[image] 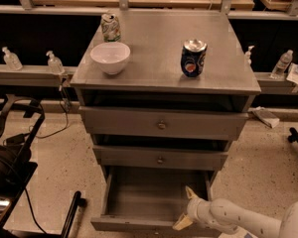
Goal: Close bottom drawer
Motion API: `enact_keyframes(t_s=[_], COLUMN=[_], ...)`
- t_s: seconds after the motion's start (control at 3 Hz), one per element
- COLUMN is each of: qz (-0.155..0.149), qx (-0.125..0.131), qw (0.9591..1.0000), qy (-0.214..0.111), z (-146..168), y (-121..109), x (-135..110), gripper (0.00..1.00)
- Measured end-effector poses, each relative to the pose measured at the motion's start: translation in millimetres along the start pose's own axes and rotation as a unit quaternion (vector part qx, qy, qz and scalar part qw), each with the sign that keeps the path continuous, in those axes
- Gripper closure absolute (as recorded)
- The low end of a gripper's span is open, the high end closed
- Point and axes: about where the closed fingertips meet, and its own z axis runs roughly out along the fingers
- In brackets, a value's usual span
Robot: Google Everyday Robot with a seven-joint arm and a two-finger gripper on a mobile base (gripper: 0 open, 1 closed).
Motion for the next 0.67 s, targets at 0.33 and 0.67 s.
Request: enact_keyframes(t_s=[0.33, 0.67], qz=[0.005, 0.006], qx=[0.004, 0.004], qw=[1.0, 0.9999], qy=[0.006, 0.007], z=[5.3, 5.6], y=[-10.9, -11.9], x=[3.8, 4.4], gripper=[0.0, 0.0])
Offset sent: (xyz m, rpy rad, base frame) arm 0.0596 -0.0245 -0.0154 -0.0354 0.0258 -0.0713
